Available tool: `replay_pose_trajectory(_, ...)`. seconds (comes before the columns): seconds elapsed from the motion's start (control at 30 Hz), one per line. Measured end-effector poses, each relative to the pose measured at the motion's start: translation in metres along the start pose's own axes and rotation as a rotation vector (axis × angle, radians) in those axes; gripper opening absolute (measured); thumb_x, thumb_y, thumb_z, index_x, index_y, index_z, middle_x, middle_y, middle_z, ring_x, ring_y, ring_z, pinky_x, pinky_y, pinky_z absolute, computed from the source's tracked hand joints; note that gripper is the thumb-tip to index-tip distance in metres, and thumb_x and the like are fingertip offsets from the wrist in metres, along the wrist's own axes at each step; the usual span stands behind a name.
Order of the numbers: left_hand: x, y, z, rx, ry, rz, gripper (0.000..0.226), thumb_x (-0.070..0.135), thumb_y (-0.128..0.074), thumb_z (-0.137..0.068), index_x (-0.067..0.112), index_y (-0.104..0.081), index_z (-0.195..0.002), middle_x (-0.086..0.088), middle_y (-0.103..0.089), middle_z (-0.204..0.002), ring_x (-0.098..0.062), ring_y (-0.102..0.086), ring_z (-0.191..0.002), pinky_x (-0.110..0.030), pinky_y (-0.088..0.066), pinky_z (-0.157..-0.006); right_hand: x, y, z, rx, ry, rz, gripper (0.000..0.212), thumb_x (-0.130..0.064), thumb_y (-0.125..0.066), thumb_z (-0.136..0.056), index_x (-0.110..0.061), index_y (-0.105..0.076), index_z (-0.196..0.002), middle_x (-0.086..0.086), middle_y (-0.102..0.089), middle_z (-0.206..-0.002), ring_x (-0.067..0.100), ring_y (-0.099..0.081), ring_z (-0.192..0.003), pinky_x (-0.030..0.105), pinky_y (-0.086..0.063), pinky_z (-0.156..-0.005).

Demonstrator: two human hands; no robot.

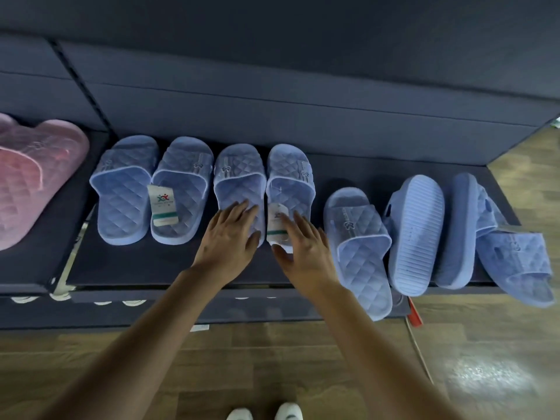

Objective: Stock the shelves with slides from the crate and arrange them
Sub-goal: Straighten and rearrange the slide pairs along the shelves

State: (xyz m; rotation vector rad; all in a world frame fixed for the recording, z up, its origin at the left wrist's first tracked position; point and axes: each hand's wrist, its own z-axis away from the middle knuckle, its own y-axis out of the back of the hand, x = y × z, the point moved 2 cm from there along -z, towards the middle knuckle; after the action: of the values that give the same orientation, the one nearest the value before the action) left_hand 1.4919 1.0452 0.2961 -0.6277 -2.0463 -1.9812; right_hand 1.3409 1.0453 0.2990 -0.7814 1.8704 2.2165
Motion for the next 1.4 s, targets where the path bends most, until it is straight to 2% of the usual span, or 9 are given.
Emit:
replay_pose_trajectory(0.2, 0.037, 0.017, 0.022, 0.029, -0.045, 0.024, 0.051, 0.032, -0.043, -0.084, 0.001, -0.057, -0.122, -0.02, -0.058, -0.124, -0.036, -0.055, -0.115, -0.051, -0.042, -0.095, 0.014, 0.032, 0.042, 0.115, -0.023, 0.028, 0.058, -0.042, -0.04, -0.081, -0.006, -0.057, -0.124, 0.019, -0.058, -0.126, 0.036, -0.055, -0.118, 0.054, -0.043, -0.094)
replay_pose_trajectory(0.43, 0.088, 0.018, 0.03, 0.053, -0.105, 0.097, 0.05, 0.031, -0.038, -0.085, 0.006, -0.057, -0.123, -0.012, -0.059, -0.124, -0.027, -0.057, -0.115, -0.035, -0.038, -0.096, 0.057, 0.075, 0.08, 0.135, -0.071, 0.025, 0.058, -0.043, -0.036, -0.083, -0.008, -0.054, -0.126, 0.013, -0.056, -0.129, 0.032, -0.053, -0.12, 0.048, -0.045, -0.095)
replay_pose_trajectory(0.77, 0.167, -0.027, 0.017, 0.009, -0.039, 0.113, 0.053, 0.033, -0.036, -0.085, 0.005, -0.056, -0.125, -0.013, -0.059, -0.125, -0.029, -0.058, -0.114, -0.038, -0.044, -0.093, 0.131, 0.118, 0.11, 0.119, -0.093, -0.086, 0.055, -0.034, -0.049, -0.083, -0.01, -0.05, -0.132, 0.012, -0.047, -0.139, 0.031, -0.044, -0.128, 0.05, -0.041, -0.101)
replay_pose_trajectory(0.93, 0.211, -0.061, 0.019, 0.011, 0.036, 0.189, 0.052, 0.033, -0.041, -0.083, 0.004, -0.056, -0.123, -0.013, -0.061, -0.121, -0.033, -0.063, -0.101, -0.039, -0.052, -0.078, 0.163, 0.138, 0.123, 0.095, -0.043, -0.147, 0.048, -0.025, -0.055, -0.09, -0.013, -0.045, -0.135, 0.004, -0.045, -0.14, 0.021, -0.04, -0.13, 0.038, -0.041, -0.1)
replay_pose_trajectory(1.0, 0.226, -0.073, 0.022, 0.007, 0.1, 0.224, 0.044, 0.023, -0.055, -0.087, 0.006, -0.052, -0.128, -0.01, -0.057, -0.128, -0.029, -0.059, -0.11, -0.037, -0.049, -0.082, 0.175, 0.144, 0.129, 0.086, -0.029, -0.157, 0.049, -0.022, -0.056, -0.091, -0.016, -0.042, -0.137, 0.0, -0.042, -0.142, 0.016, -0.037, -0.131, 0.033, -0.041, -0.1)
replay_pose_trajectory(1.13, 0.249, -0.104, 0.019, -0.028, 0.05, 0.205, 0.057, 0.021, -0.064, -0.086, 0.007, -0.042, -0.136, -0.011, -0.044, -0.141, -0.024, -0.041, -0.131, -0.043, -0.04, -0.104, 0.195, 0.15, 0.141, 0.11, -0.029, -0.201, 0.047, -0.022, -0.055, -0.091, -0.017, -0.043, -0.137, -0.002, -0.045, -0.14, 0.013, -0.041, -0.129, 0.029, -0.041, -0.097)
replay_pose_trajectory(1.2, 0.257, -0.122, 0.014, -0.101, 0.045, 0.126, 0.068, 0.03, -0.058, -0.089, 0.01, -0.025, -0.145, -0.007, -0.02, -0.153, -0.019, -0.018, -0.142, -0.036, -0.021, -0.116, 0.203, 0.151, 0.145, 0.124, -0.029, -0.219, 0.045, -0.026, -0.052, -0.092, -0.017, -0.045, -0.135, -0.001, -0.047, -0.138, 0.013, -0.042, -0.128, 0.028, -0.041, -0.098)
replay_pose_trajectory(1.3, 0.262, -0.145, 0.005, -0.122, 0.021, -0.047, 0.086, 0.035, -0.06, -0.087, 0.012, -0.005, -0.148, -0.007, 0.008, -0.156, -0.018, 0.008, -0.144, -0.031, -0.002, -0.118, 0.211, 0.15, 0.151, 0.155, -0.015, -0.242, 0.045, -0.023, -0.055, -0.09, -0.016, -0.047, -0.133, -0.001, -0.05, -0.135, 0.013, -0.045, -0.126, 0.031, -0.043, -0.099)
replay_pose_trajectory(1.4, 0.263, -0.155, -0.005, -0.068, 0.003, -0.191, 0.111, 0.035, -0.083, -0.061, 0.006, -0.017, -0.145, -0.019, -0.009, -0.154, -0.031, -0.01, -0.142, -0.042, -0.013, -0.113, 0.215, 0.147, 0.154, 0.158, -0.004, -0.247, 0.046, -0.015, -0.06, -0.088, -0.014, -0.048, -0.132, 0.001, -0.051, -0.133, 0.015, -0.047, -0.125, 0.034, -0.044, -0.098)
